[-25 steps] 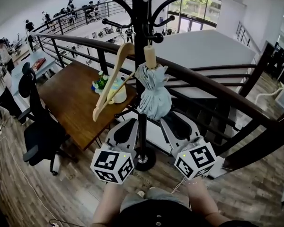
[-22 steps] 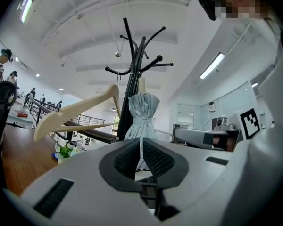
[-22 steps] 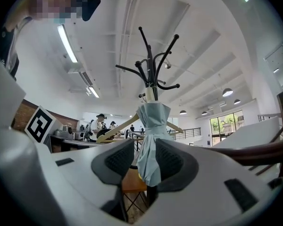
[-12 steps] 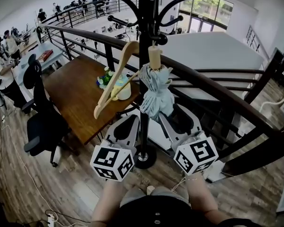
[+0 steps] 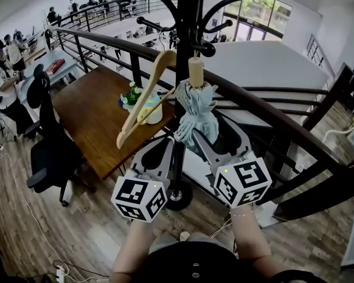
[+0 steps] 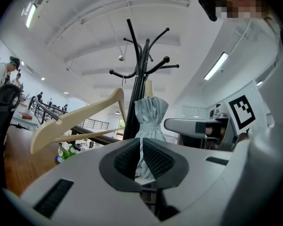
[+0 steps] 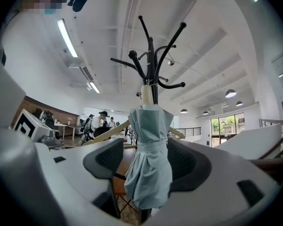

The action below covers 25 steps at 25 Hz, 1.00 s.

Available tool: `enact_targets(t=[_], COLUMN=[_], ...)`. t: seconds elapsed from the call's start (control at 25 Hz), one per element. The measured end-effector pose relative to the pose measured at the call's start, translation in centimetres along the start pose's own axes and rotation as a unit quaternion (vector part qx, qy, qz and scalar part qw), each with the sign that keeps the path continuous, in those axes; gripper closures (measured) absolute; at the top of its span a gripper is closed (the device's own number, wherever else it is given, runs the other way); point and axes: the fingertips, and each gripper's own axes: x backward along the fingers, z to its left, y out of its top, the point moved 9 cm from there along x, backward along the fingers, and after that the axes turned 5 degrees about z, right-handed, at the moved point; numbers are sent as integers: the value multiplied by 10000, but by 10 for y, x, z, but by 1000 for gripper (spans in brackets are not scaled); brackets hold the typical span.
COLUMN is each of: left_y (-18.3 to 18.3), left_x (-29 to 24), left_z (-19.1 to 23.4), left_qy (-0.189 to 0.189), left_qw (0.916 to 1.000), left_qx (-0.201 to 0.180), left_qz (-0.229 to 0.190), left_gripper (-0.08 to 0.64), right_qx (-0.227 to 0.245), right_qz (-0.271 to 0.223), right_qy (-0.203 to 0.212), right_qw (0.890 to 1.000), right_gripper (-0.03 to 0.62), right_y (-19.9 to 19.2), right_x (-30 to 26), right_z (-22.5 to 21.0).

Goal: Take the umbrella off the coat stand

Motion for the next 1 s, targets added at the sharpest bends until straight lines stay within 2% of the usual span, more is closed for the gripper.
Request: enact_targets(t=[0.76, 1.0], left_y=[4, 5], left_x=[-22, -28], left_z=[17, 20], left_qy=[-189, -211], left_qw=[9998, 9998], left_qx=[-43, -36], left_qz=[-4, -59], left_gripper=[532, 532], right_qx=[400, 496], right_qz=[796, 956], right_qy=[-100, 53], right_qw=[9960, 9942], right_gripper=[308, 305], right_y=[15, 17], right_x=[-53, -63], right_z=[-10, -12])
